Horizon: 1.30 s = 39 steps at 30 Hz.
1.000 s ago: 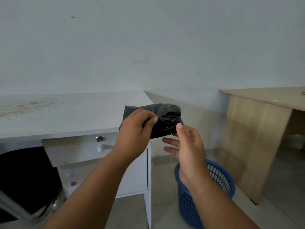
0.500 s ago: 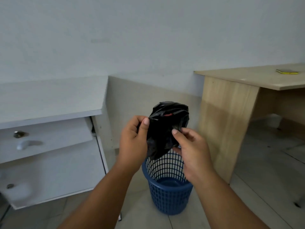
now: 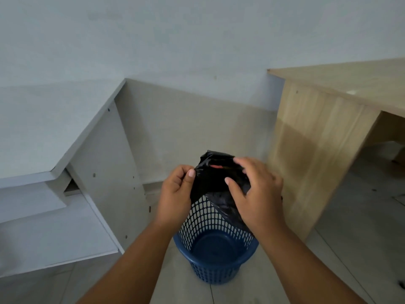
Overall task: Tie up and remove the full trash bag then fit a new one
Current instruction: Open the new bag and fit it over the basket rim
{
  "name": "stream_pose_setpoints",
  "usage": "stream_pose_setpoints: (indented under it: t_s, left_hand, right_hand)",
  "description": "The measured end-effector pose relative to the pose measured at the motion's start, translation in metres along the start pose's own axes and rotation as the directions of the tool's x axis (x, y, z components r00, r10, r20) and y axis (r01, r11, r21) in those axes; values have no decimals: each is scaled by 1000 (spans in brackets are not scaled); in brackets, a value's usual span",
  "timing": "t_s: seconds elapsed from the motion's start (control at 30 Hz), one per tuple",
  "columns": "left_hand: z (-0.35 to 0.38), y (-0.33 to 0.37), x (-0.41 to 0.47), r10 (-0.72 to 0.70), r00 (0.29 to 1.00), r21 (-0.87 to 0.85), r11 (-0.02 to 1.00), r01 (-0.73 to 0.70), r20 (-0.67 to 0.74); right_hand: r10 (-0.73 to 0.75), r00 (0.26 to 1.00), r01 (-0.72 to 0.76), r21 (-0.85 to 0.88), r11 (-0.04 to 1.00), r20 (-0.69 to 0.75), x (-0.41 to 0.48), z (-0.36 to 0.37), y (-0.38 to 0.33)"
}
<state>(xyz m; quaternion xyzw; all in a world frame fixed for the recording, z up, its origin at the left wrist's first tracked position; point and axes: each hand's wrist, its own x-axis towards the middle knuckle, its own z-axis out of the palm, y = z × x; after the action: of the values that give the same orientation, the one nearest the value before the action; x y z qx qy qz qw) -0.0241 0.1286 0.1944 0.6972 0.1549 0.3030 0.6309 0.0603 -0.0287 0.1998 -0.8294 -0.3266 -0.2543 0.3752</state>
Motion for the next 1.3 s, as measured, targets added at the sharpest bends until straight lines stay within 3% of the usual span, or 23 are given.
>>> stream_pose_setpoints:
  t_s: [0.1, 0.17, 0.2, 0.27, 0.33, 0.4, 0.47, 0.57, 0.77, 0.97, 1.03, 1.13, 1.3]
  left_hand:
    - [-2, -5, 8, -31, 999, -19, 999, 32, 31]
    - [-1, -10, 12, -31, 999, -1, 1000, 31, 13]
    - [-1, -12, 14, -5, 999, 81, 997, 8, -38]
    - [-1, -18, 15, 131, 968, 402, 915, -35, -214]
    - [1, -22, 7, 248, 911, 507, 860, -51, -330]
    - [6, -24, -7, 135, 959, 320, 946, -50, -249]
    - [11, -26, -15, -42, 998, 123, 991, 49, -53]
    - [13, -25, -16, -211, 967, -118, 966, 228, 144]
    - [10, -30, 14, -242, 953, -269, 920, 285, 180]
    - [8, -36, 36, -277, 950, -249, 919, 306, 147]
    - [8, -39, 47, -233, 964, -188, 949, 254, 128]
    - [5, -44, 67, -95, 989, 76, 993, 87, 112]
    - [-5, -39, 90, 132, 989, 385, 918, -97, -66]
  right_hand:
    - [-56, 997, 52, -56, 997, -62, 2, 9, 4]
    - [-23, 999, 25, 57, 998, -47, -4, 14, 4]
    - [40, 999, -35, 135, 990, -31, -7, 15, 3]
    - [236, 972, -225, 271, 936, -6, -13, 18, 1]
    - [370, 929, -348, 337, 875, -2, -17, 25, 1]
    - [409, 913, -383, 342, 858, -3, -22, 35, 0]
    - [402, 916, -375, 353, 857, -3, -29, 42, -4]
    - [328, 942, -328, 364, 872, 63, -37, 51, -8]
    - [353, 901, -434, 473, 767, 253, -29, 61, -10]
    - [535, 819, -555, 525, 645, 208, -15, 64, 2]
    - [577, 802, -565, 514, 645, 157, -5, 64, 14]
    - [525, 840, -514, 508, 691, 135, 18, 58, 35]
    - [421, 840, -540, 600, 590, 342, 49, 42, 51]
